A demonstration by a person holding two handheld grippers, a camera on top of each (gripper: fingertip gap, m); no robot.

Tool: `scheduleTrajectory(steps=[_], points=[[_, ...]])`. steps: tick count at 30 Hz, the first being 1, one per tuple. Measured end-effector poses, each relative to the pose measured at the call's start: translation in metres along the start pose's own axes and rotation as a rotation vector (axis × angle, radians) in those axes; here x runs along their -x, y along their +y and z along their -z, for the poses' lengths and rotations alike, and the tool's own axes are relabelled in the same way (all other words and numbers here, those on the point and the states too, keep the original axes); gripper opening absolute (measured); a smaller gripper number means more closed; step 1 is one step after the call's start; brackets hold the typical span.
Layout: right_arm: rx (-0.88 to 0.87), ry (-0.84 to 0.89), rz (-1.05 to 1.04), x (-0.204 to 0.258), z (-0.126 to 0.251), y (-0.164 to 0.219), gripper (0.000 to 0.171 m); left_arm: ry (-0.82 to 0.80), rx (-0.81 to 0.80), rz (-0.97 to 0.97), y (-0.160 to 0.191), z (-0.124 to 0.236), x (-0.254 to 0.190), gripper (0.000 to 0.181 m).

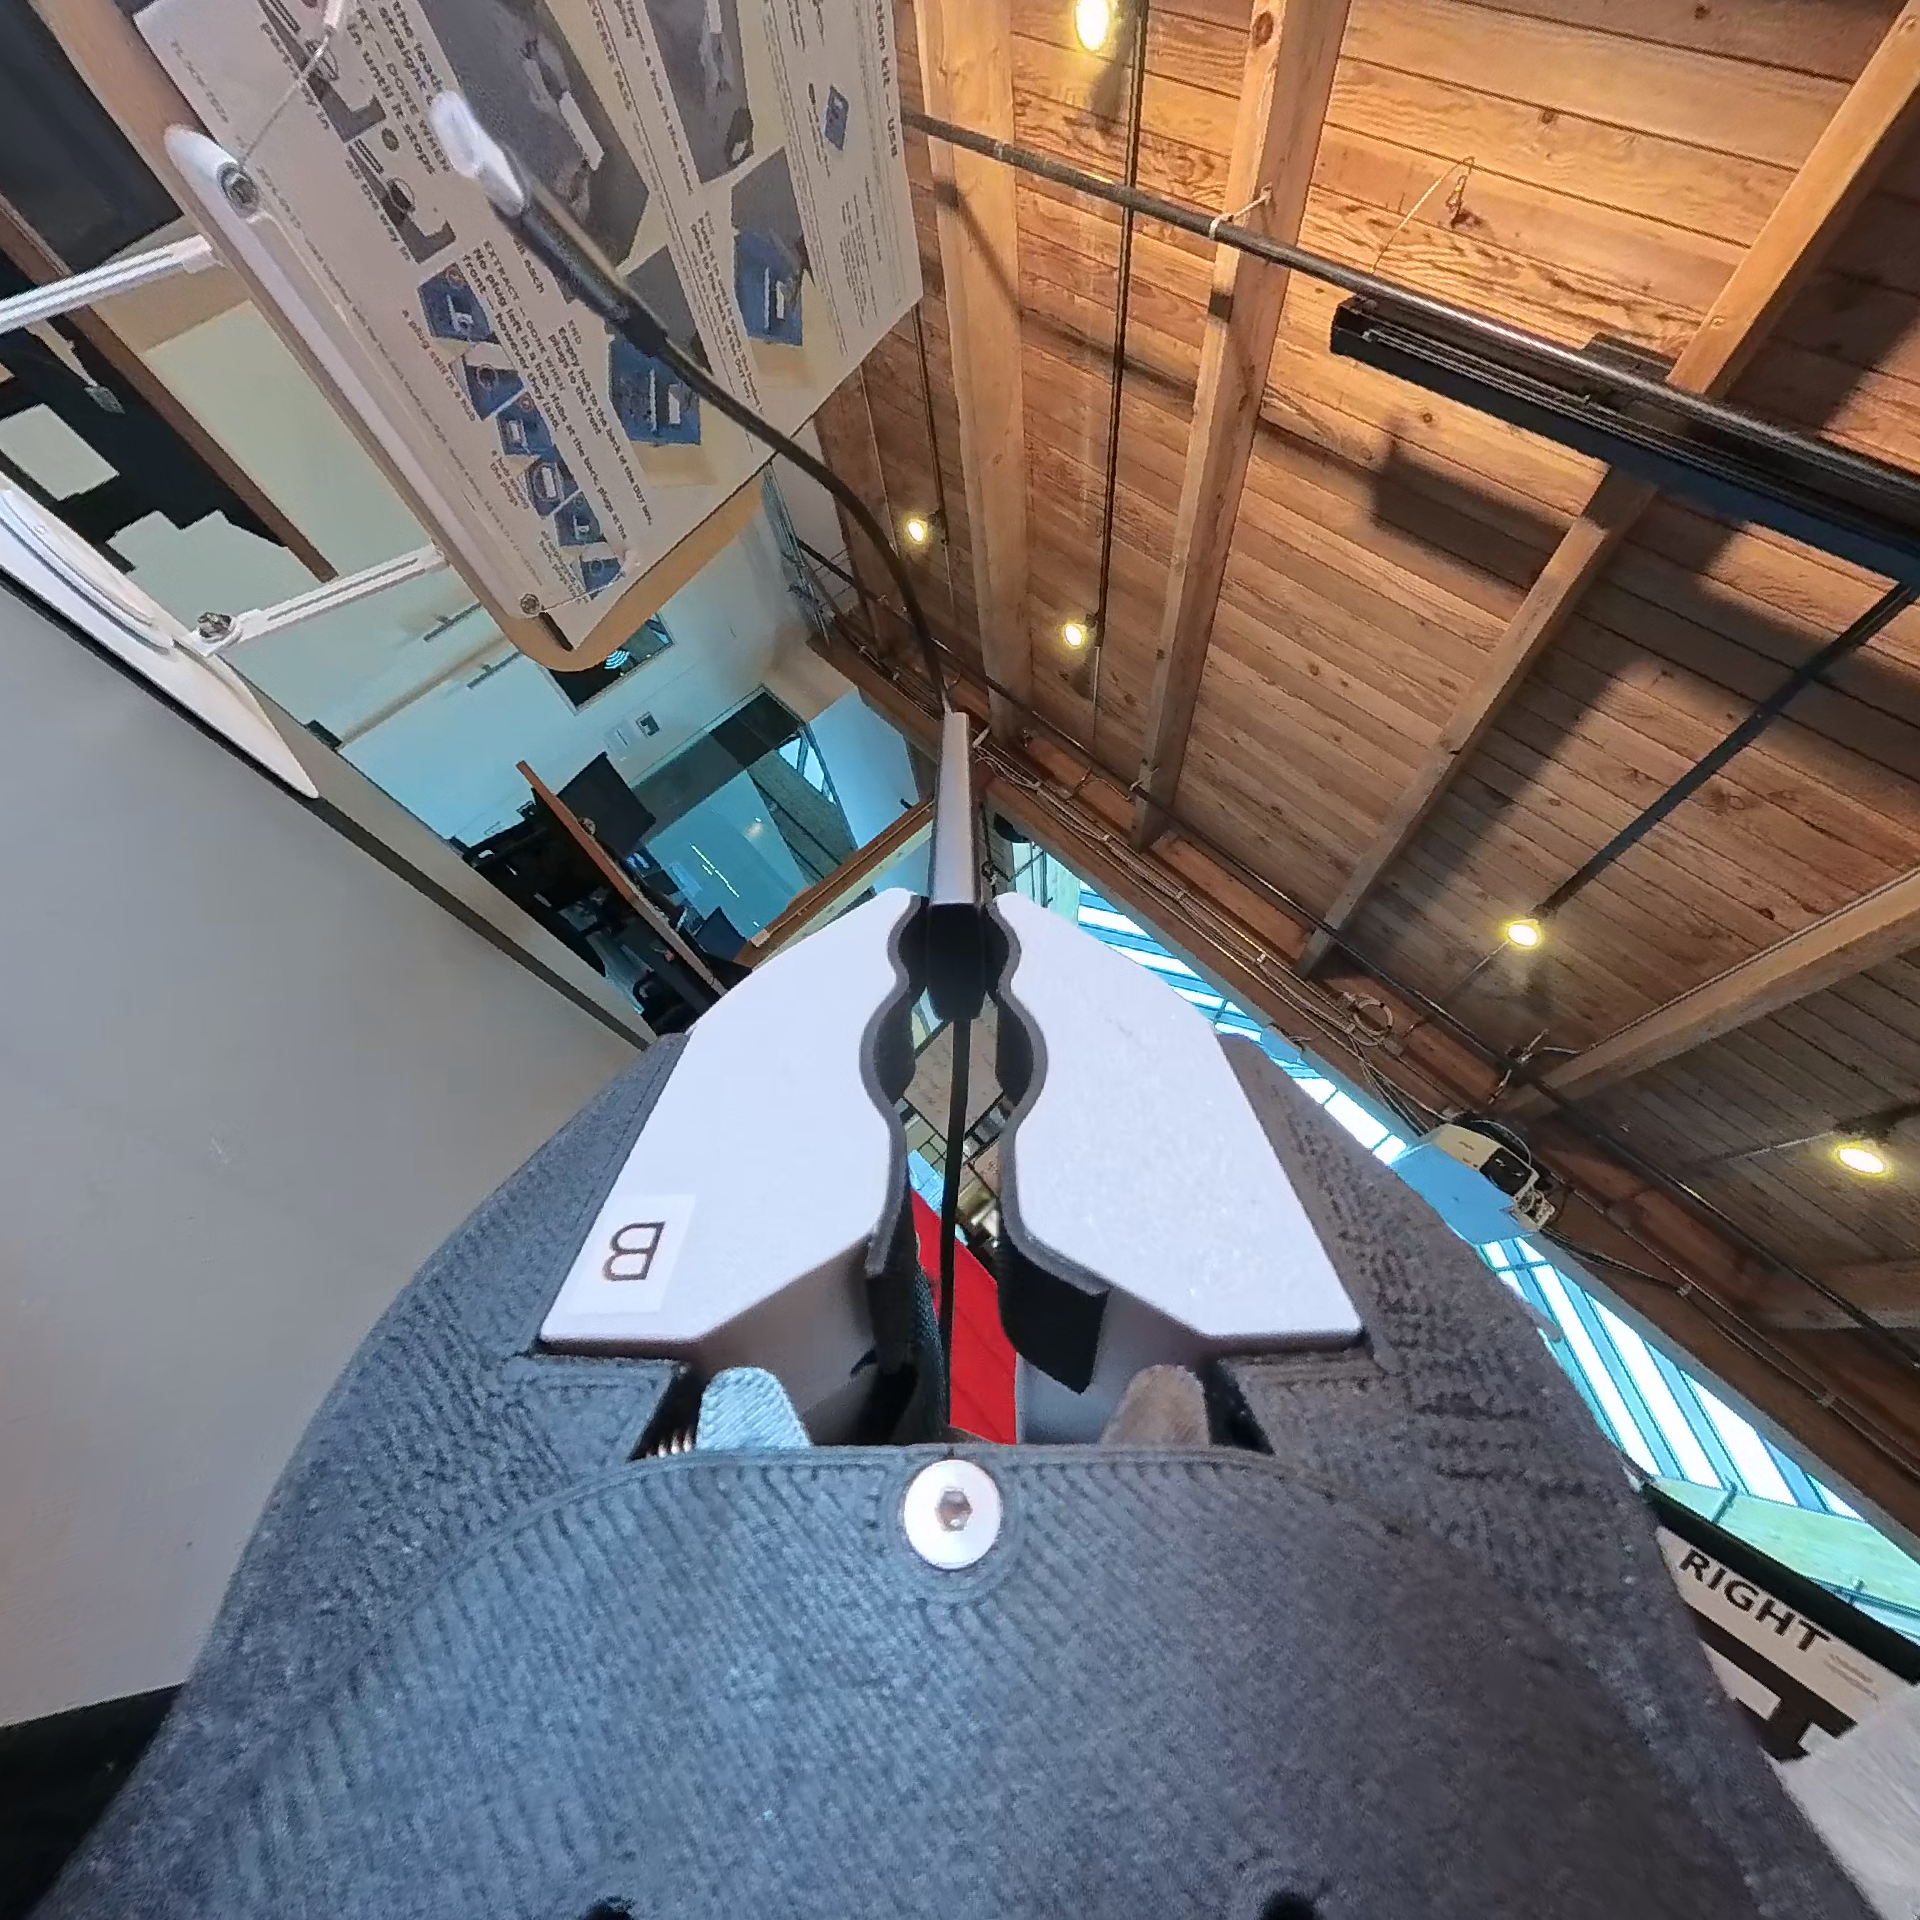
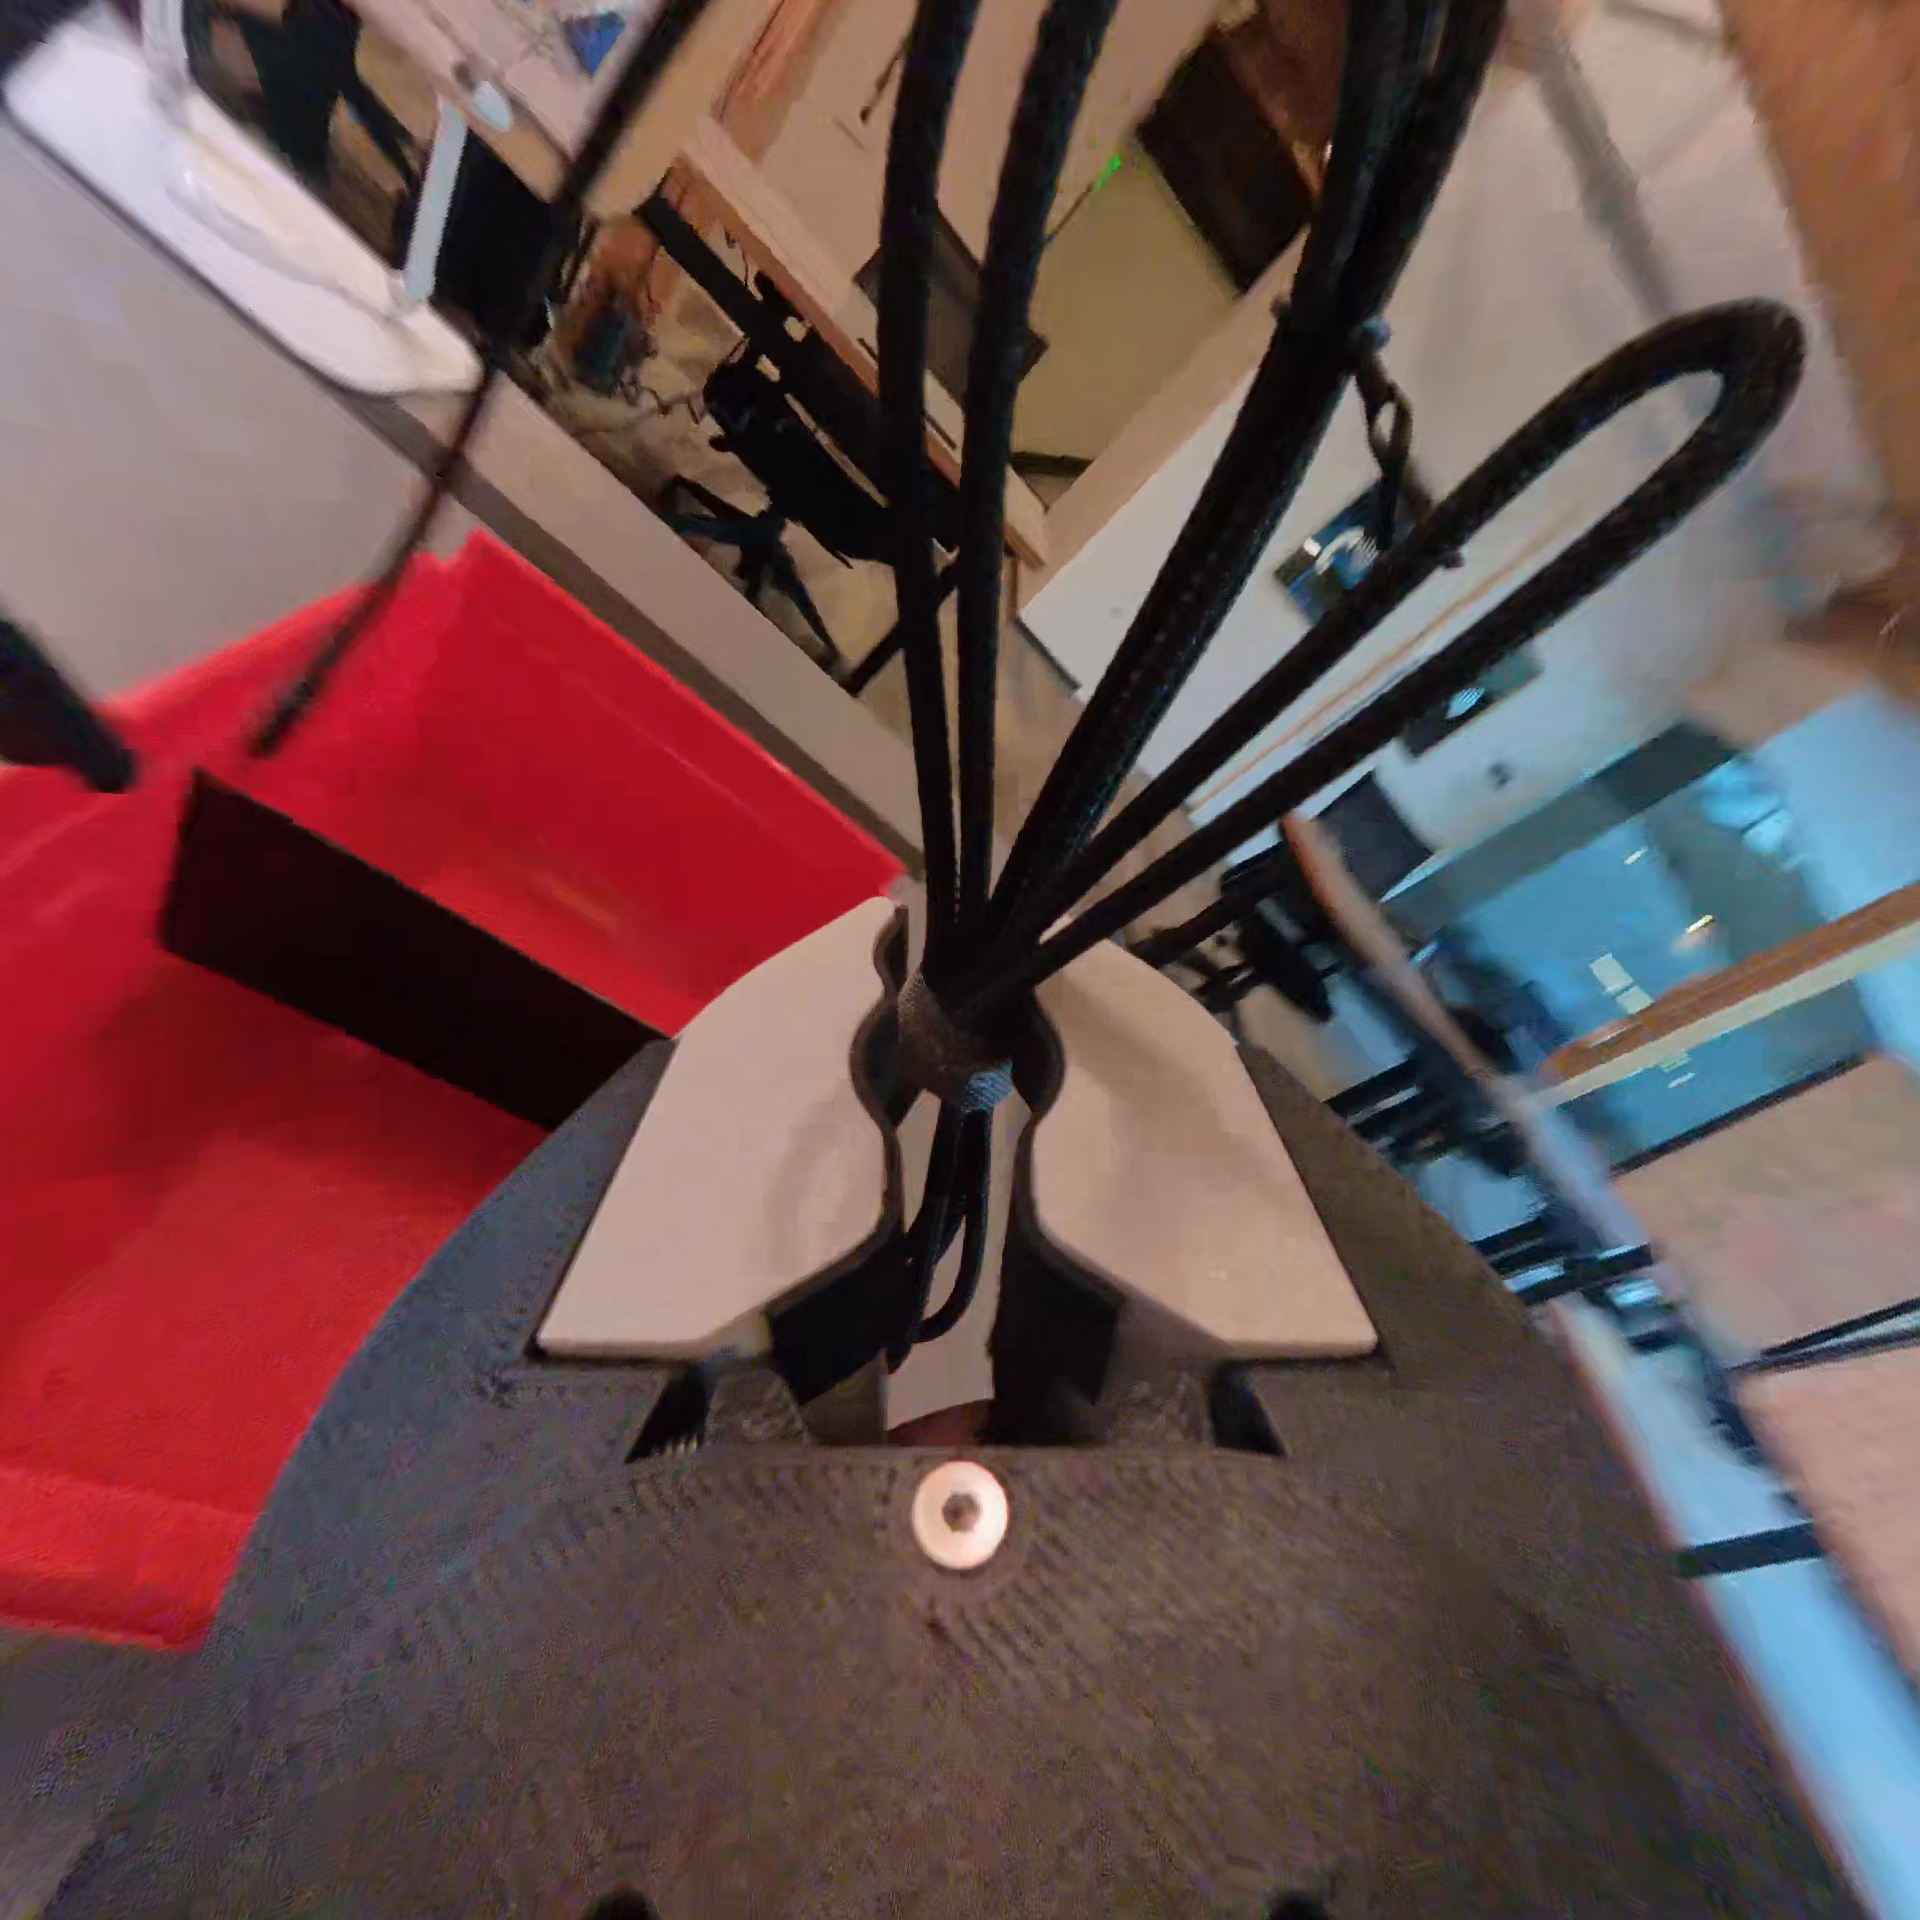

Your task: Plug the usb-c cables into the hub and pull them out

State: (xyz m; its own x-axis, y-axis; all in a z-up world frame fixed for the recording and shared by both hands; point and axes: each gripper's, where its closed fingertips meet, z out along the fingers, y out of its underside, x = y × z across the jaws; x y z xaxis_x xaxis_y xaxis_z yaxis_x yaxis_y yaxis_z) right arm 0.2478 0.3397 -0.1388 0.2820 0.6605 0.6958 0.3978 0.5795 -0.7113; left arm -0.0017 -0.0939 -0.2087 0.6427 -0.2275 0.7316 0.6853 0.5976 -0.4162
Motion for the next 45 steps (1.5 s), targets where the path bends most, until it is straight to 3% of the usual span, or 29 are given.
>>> scheduleTrajectory(steps=[6, 10, 13, 16, 20, 24, 28, 36, 38, 41, 45], points=[[0.103, 0.032, 0.694, -0.031, 0.009, -0.019, 0.017, 0.000, 0.001, -0.001, 0.000, 0.000, 0.000, 0.011], [0.162, 0.008, 1.233, -0.022, -0.001, -0.027, 0.017, 0.001, -0.001, -0.002, 0.000, 0.000, 0.000, 0.011], [0.220, -0.098, 1.485, 0.004, -0.015, -0.011, 0.017, 0.002, -0.002, 0.000, 0.000, 0.000, 0.000, 0.011], [0.274, -0.247, 1.596, 0.039, -0.025, 0.022, 0.017, 0.005, -0.003, -0.001, 0.000, 0.001, -0.001, 0.011], [0.347, -0.479, 1.484, 0.082, -0.027, 0.062, 0.018, 0.005, 0.000, 0.003, 0.000, 0.000, -0.001, 0.011], [0.397, -0.724, 1.167, 0.113, -0.024, 0.088, 0.018, 0.006, 0.000, 0.001, 0.000, 0.000, -0.001, 0.011], [0.455, -0.883, 0.979, 0.133, -0.024, 0.102, 0.019, 0.004, 0.004, -0.002, 0.001, 0.000, -0.001, 0.011], [0.535, -1.036, 0.921, 0.167, -0.026, 0.135, 0.018, 0.007, 0.006, 0.000, 0.002, 0.000, -0.001, 0.011], [0.549, -1.028, 0.877, 0.166, -0.027, 0.131, 0.023, 0.006, 0.009, -0.002, 0.002, 0.000, -0.001, 0.011], [0.585, -1.004, 0.793, 0.155, -0.026, 0.124, 0.047, 0.007, 0.014, -0.001, 0.003, -0.001, -0.001, 0.011], [0.539, -1.000, 0.581, 0.142, -0.017, 0.094, 0.055, 0.007, 0.007, 0.008, 0.002, 0.000, 0.000, 0.011]])
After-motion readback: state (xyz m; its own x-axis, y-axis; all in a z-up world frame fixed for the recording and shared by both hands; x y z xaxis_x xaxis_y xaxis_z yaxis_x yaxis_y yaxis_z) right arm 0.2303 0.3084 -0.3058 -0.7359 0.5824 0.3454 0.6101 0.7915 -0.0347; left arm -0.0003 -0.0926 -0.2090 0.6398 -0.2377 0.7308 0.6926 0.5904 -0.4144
